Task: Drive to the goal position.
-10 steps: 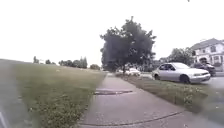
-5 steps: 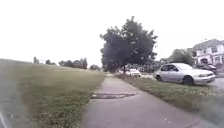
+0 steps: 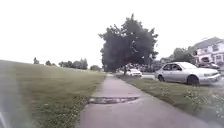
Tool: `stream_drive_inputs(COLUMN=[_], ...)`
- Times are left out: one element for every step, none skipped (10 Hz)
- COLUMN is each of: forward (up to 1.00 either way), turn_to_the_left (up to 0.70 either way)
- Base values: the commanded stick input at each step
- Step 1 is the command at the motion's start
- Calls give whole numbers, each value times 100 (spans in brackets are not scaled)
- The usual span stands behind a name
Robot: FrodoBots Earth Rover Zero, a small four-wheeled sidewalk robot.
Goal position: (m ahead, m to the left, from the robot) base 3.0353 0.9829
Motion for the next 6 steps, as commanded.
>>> stream_drive_inputs(forward=[70, 70, 70, 70, 70, 70], turn_to_the_left=[0, 0, 0, 0, 0, 0])
